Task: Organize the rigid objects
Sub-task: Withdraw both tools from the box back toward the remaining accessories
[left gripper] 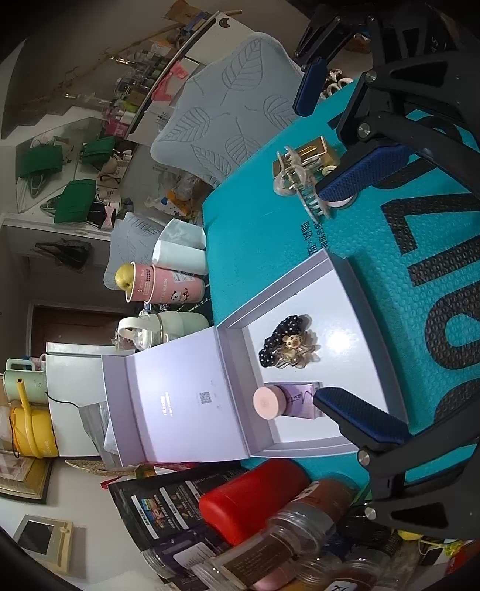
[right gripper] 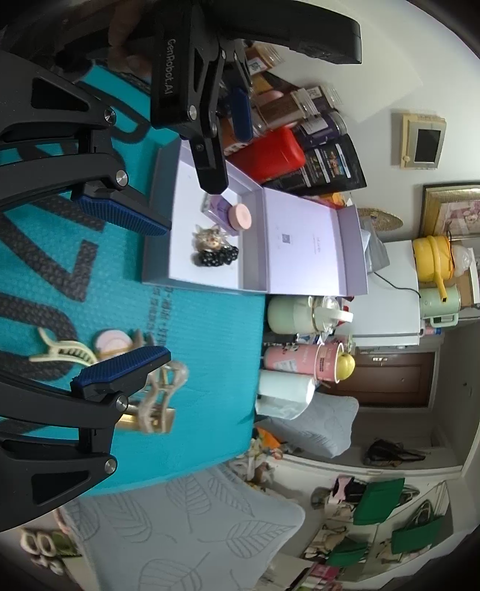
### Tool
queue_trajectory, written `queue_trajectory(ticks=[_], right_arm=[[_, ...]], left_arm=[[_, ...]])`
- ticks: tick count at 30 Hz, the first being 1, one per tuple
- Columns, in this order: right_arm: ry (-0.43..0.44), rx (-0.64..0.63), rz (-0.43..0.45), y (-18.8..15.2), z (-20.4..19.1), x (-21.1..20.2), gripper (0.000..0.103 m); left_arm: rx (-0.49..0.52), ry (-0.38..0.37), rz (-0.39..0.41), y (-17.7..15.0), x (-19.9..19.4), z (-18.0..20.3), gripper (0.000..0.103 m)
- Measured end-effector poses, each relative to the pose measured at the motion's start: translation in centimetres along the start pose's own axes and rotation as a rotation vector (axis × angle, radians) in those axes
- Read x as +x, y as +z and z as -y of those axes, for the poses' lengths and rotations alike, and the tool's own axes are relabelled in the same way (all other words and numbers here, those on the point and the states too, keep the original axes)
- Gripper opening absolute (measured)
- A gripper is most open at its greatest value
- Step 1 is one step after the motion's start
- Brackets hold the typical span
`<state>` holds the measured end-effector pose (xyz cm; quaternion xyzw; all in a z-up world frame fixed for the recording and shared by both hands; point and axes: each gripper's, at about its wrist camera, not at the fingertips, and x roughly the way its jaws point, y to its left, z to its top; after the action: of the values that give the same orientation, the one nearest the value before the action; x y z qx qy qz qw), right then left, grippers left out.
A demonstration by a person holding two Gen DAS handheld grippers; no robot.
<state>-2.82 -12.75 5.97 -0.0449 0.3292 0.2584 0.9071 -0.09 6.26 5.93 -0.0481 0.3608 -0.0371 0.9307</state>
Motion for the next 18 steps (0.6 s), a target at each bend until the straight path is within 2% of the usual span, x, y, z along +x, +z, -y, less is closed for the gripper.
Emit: queue_trajectory(ticks=[5,9,18], right_arm=[[-0.016,0.005,-0.001,-2.0,-0.3,-0.9,0.062],[0.02,0.055,-0.011,-3.5,0.0,-1.5,0.062],[-0.02,0.112,-0.025,-6.3,1.2,-1.9,0.062]], left_arm=[[-0.012,-0.025,0.003,-1.2,-0.4,0.6,0.102],[-0.027,-0.063,0.0,-2.1,-0.5,0.9,0.102],[-0.016,-0.101,-0.027,-3.9,0.5,2.3,0.102]])
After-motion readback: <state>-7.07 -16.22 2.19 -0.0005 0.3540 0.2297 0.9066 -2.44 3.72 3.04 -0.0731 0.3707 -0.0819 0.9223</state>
